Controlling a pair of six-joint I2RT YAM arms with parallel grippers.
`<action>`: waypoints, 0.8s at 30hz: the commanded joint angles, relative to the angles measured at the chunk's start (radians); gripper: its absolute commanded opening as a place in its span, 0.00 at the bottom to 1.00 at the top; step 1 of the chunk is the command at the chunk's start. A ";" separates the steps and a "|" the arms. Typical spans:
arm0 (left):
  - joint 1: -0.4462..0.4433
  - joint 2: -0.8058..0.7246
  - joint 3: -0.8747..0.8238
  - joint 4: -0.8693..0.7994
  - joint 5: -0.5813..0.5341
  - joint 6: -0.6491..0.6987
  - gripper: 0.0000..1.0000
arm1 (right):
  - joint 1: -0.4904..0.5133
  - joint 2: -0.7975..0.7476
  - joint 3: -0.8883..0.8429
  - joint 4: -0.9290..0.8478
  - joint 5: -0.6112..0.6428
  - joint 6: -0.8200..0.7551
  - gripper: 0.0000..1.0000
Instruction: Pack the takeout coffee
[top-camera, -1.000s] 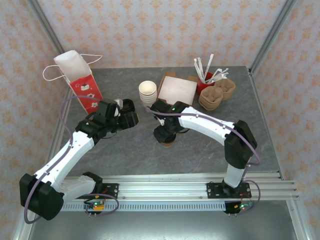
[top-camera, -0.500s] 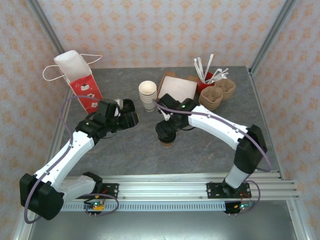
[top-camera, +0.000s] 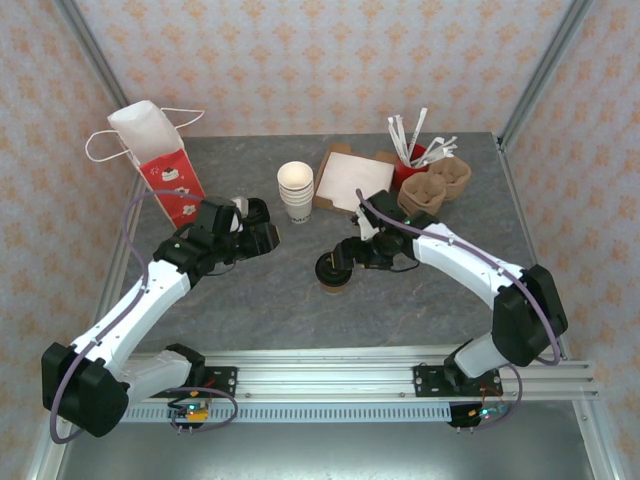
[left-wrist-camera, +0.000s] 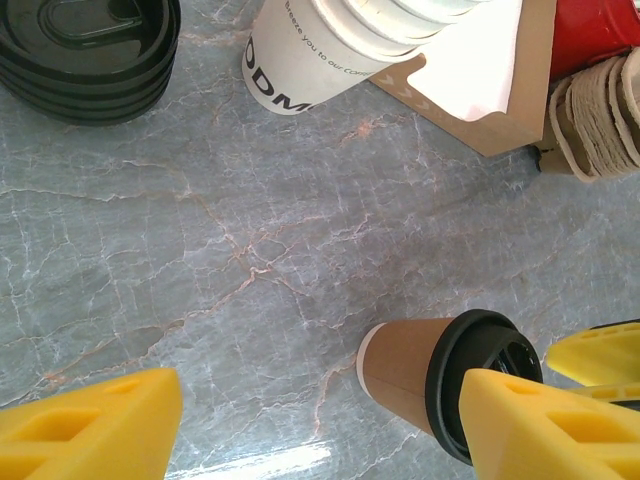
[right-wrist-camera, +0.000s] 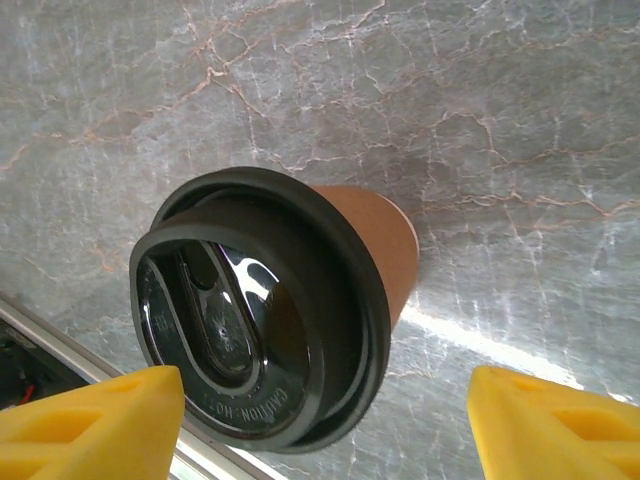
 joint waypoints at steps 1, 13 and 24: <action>-0.005 -0.016 0.013 0.016 -0.004 0.006 0.74 | 0.002 0.012 -0.024 0.097 -0.061 0.048 0.72; -0.006 -0.023 0.006 0.009 -0.016 0.011 0.74 | 0.027 0.039 -0.053 0.184 -0.090 0.098 0.65; -0.006 -0.030 0.008 -0.006 -0.050 0.026 0.75 | 0.094 0.095 -0.007 0.210 -0.061 0.121 0.63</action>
